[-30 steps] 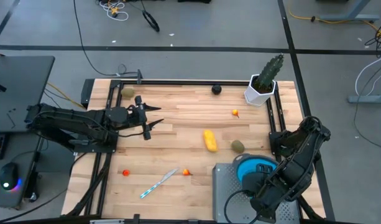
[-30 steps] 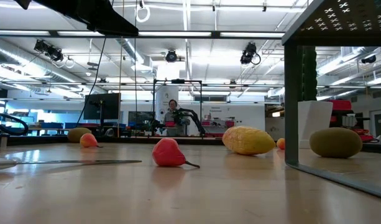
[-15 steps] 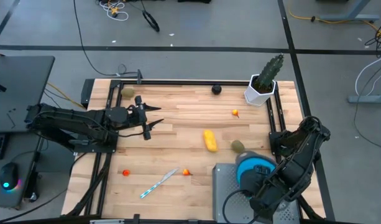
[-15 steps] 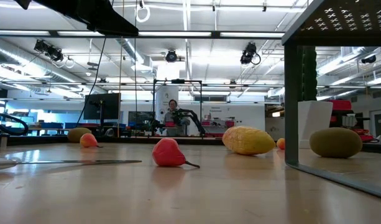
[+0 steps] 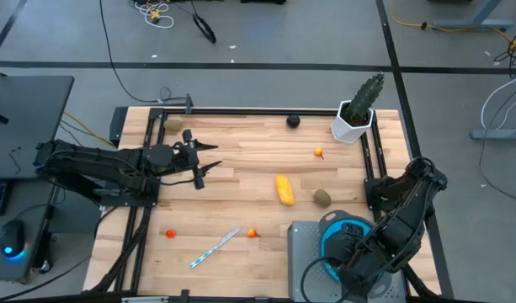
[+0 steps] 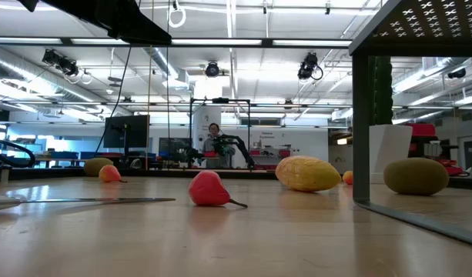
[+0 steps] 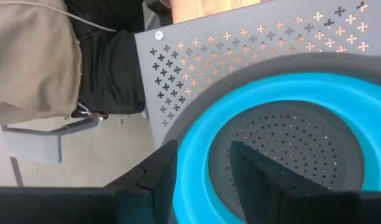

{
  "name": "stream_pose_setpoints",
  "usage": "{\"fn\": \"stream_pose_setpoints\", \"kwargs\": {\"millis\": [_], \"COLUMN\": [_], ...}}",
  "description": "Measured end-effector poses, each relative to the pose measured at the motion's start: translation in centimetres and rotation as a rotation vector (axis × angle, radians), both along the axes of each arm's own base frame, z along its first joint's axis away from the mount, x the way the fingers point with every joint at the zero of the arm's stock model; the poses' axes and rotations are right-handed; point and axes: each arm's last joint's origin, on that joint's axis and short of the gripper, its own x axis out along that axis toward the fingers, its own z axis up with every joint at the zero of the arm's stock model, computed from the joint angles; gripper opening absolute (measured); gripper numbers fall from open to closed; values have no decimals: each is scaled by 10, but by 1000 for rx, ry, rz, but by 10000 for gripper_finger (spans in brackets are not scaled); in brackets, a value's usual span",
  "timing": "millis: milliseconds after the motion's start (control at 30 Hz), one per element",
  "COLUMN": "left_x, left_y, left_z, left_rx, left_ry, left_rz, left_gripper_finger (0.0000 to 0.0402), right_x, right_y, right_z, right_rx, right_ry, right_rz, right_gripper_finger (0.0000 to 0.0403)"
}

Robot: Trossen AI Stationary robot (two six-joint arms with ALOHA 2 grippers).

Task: Pick & Place Fruit
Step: Put the blue strainer bowl on the shelf

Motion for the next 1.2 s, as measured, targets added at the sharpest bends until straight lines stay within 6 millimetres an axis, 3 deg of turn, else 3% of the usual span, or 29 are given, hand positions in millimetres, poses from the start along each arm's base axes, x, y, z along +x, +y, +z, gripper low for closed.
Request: {"fn": "stream_pose_setpoints", "kwargs": {"millis": [233, 367, 867, 1200], "left_x": [0, 0, 0, 0], "left_y": [0, 0, 0, 0], "left_z": [0, 0, 0, 0], "left_rx": [0, 0, 1, 4], "left_ry": [1, 0, 1, 2], "left_rz": [0, 0, 3, 3], "left_gripper_finger": [231, 231, 231, 231], "right_x": [6, 9, 29, 47], "right_y": [-9, -18, -37, -50], "right_z": [-2, -7, -9, -7], "right_rx": [-85, -110, -129, -224], "right_ry": [-38, 30, -9, -143], "right_rz": [-56, -74, -7, 197], "right_gripper_finger": [156, 156, 157, 170]}}
